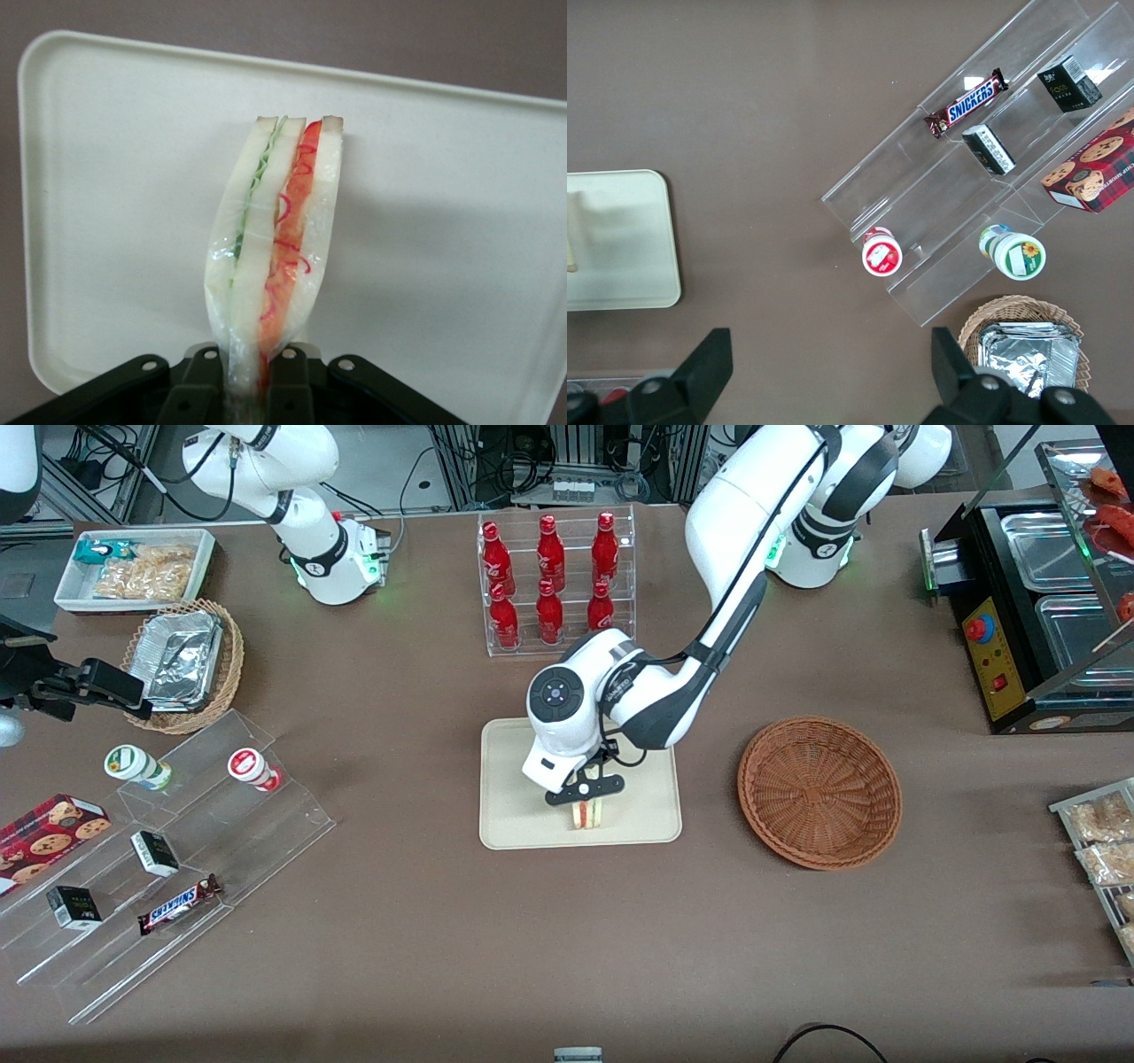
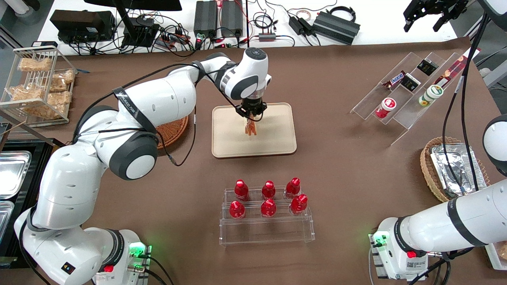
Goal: Place sandwich from basket to tray
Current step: 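Carry the sandwich over the cream tray and lower it onto the tray, then open the left gripper to release the sandwich on the tray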
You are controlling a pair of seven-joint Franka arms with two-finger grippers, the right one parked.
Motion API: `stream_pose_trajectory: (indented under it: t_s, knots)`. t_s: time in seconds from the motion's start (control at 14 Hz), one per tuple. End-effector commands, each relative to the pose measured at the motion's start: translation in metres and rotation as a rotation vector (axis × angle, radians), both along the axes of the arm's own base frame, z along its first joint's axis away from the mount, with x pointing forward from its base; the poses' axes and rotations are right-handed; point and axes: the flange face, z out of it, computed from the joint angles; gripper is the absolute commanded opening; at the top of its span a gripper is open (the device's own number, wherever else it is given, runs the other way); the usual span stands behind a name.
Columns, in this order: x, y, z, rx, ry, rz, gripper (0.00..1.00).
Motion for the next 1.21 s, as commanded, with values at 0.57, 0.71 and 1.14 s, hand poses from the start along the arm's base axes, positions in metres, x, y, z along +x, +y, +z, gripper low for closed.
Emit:
stream_pose_trajectory:
  t_s: [0.57,0.71,1.14]
  knots:
    - [-0.006,-0.017,-0.007,-0.001,-0.015,-0.013,1.00]
    - [0.000,-0.014,0.030,-0.024,-0.053,-0.006,1.00]
    - [0.012,0.031,0.139,-0.005,-0.077,0.063,1.00]
